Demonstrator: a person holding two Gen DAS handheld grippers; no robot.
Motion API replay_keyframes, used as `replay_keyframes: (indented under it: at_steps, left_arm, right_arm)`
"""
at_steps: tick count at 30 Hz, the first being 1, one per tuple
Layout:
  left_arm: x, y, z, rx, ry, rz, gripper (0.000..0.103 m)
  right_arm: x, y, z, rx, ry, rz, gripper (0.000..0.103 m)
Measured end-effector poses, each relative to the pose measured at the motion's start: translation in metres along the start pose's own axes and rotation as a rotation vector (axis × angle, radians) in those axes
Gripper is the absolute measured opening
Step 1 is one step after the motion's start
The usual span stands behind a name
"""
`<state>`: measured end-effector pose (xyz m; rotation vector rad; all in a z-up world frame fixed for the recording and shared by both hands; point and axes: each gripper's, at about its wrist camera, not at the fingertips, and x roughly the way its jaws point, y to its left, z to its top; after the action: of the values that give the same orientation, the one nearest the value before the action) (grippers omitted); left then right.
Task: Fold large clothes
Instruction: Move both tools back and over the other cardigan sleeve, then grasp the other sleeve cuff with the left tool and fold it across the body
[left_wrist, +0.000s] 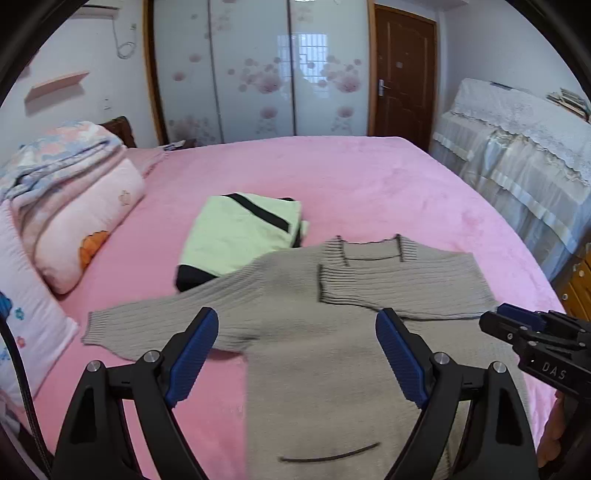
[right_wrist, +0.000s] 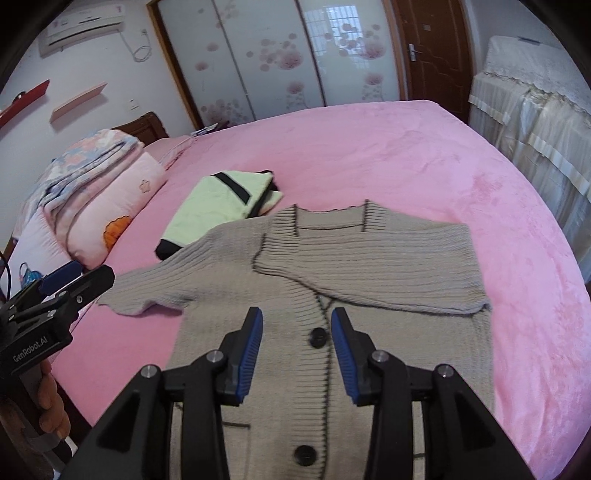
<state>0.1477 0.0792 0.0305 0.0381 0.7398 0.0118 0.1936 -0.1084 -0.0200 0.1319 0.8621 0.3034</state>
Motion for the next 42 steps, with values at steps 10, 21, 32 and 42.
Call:
replay_keyframes:
  at_steps: [10,21,32,42]
  left_arm:
    - [0.002,0.122,-0.022,-0.093,0.019,0.171,0.092]
    - [0.082,0.262,-0.082,-0.341,0.195,0.192,0.092]
    - [0.177,0.398,-0.164,-0.793,0.311,0.103,0.092]
    - [0.227,0.410,-0.173,-0.891,0.255,0.055,0.080]
  right_arm:
    - [0.026,0.088,0.013,-0.106,0.000,0.061,0.039]
    - [0.093,0.163,0.012,-0.198,0.020,0.060,0.039]
    - [0.170,0.193,0.000,-0.231,0.101,0.050,0.039]
    - [0.213,0.193,-0.010,-0.227,0.154,0.043,0.039]
